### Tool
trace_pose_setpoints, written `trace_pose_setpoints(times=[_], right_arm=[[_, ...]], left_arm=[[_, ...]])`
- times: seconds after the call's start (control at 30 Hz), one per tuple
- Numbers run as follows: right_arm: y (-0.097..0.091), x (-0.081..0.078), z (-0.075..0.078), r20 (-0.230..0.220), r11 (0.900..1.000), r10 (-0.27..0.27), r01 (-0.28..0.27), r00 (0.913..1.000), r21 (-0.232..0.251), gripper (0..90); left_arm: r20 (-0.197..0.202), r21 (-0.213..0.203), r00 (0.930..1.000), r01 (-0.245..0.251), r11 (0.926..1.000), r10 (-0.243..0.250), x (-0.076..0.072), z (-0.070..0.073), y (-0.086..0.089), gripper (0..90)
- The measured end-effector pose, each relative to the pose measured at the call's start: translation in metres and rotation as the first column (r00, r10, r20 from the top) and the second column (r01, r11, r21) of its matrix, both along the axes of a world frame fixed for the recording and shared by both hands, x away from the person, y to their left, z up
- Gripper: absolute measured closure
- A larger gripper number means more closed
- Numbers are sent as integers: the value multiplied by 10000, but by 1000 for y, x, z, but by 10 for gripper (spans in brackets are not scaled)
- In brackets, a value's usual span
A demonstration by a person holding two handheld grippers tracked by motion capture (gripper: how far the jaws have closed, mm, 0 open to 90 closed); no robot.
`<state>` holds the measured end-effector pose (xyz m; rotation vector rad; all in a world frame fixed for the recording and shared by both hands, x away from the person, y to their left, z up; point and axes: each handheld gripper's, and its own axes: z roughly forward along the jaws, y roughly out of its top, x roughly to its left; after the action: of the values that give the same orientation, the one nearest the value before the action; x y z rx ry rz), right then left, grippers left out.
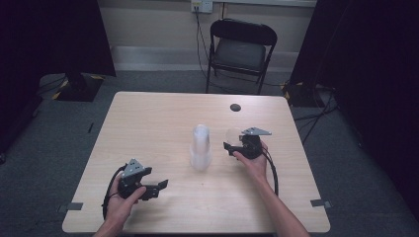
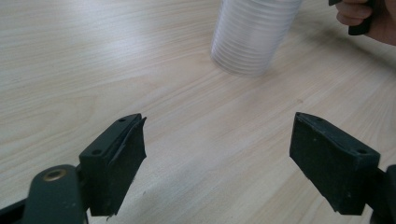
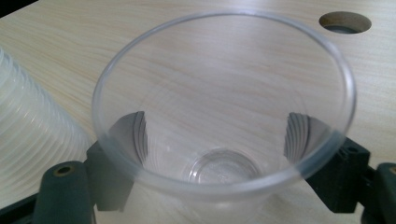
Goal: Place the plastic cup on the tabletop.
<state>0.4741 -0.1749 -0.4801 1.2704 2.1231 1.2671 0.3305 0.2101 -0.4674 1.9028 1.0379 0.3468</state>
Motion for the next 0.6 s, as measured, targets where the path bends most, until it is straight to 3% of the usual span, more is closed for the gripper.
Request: trace_pose_setpoints(times=[0.6], right_arm=[[-10, -18, 3, -158, 9999, 138, -137, 9998, 83, 149]], left_arm=[[-135, -126, 9987, -501, 9987, 499, 6, 0, 10, 179]])
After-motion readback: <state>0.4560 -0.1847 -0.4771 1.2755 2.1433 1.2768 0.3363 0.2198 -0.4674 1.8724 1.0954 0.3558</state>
